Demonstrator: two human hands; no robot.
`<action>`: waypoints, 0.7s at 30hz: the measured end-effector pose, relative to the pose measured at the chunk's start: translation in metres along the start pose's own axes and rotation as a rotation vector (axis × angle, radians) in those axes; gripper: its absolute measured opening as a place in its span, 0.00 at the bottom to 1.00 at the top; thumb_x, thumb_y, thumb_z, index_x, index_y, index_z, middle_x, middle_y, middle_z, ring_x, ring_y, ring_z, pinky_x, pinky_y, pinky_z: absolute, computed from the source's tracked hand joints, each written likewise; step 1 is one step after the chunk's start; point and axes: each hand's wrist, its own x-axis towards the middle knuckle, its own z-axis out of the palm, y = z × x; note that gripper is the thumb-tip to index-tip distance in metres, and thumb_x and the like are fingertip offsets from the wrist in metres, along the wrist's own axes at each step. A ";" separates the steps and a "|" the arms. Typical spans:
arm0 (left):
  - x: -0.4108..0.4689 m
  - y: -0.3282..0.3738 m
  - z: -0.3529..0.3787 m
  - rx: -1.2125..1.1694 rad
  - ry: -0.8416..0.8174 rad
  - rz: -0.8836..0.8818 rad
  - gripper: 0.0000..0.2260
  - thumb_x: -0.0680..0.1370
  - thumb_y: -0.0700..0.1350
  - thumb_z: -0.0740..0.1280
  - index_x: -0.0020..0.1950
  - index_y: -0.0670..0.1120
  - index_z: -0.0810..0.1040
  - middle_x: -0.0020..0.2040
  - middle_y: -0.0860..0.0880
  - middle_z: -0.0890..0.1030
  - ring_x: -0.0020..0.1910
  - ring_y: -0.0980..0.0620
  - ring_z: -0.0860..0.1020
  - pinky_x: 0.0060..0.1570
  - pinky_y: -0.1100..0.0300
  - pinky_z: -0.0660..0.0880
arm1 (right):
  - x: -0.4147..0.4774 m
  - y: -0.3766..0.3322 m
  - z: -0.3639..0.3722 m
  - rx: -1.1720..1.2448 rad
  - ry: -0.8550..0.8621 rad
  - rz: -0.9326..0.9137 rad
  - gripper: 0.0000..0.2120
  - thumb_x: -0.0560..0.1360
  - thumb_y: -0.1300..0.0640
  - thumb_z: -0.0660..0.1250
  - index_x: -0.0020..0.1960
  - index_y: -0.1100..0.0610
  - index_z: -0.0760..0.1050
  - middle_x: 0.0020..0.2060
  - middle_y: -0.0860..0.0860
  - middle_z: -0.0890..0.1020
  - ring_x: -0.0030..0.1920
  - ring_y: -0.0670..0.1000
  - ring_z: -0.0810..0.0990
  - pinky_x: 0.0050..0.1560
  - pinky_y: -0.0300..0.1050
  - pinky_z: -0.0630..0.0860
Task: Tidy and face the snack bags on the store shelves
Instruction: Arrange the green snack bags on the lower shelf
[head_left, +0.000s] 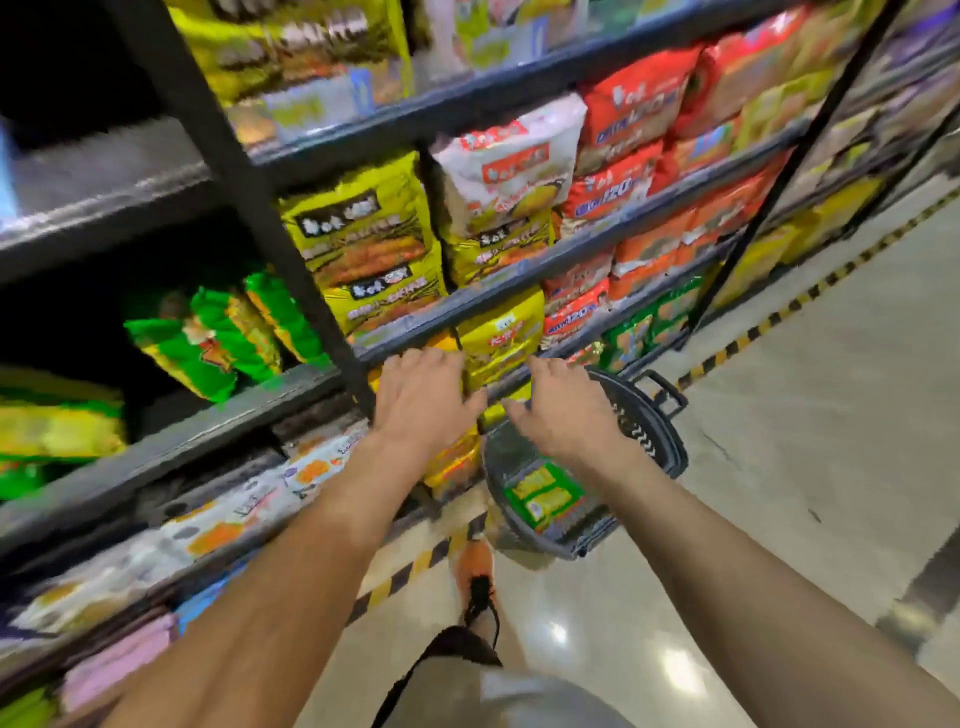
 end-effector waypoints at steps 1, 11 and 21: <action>-0.018 -0.010 -0.011 0.001 0.012 -0.041 0.24 0.81 0.63 0.62 0.70 0.50 0.77 0.67 0.45 0.81 0.67 0.40 0.76 0.64 0.46 0.70 | -0.010 -0.016 -0.007 -0.008 0.026 -0.044 0.31 0.82 0.39 0.61 0.77 0.59 0.64 0.71 0.59 0.73 0.71 0.64 0.71 0.68 0.60 0.71; -0.167 -0.136 -0.086 -0.046 0.154 -0.393 0.26 0.82 0.63 0.61 0.74 0.49 0.74 0.67 0.46 0.80 0.67 0.41 0.76 0.63 0.46 0.72 | -0.074 -0.194 -0.036 -0.037 0.114 -0.360 0.33 0.83 0.38 0.60 0.79 0.58 0.61 0.74 0.57 0.71 0.73 0.62 0.69 0.69 0.59 0.71; -0.256 -0.266 -0.083 -0.064 0.144 -0.484 0.28 0.83 0.64 0.59 0.79 0.50 0.69 0.73 0.48 0.77 0.71 0.43 0.73 0.68 0.47 0.70 | -0.107 -0.339 -0.003 -0.005 0.127 -0.430 0.32 0.83 0.38 0.59 0.79 0.56 0.61 0.74 0.55 0.71 0.72 0.59 0.71 0.69 0.57 0.71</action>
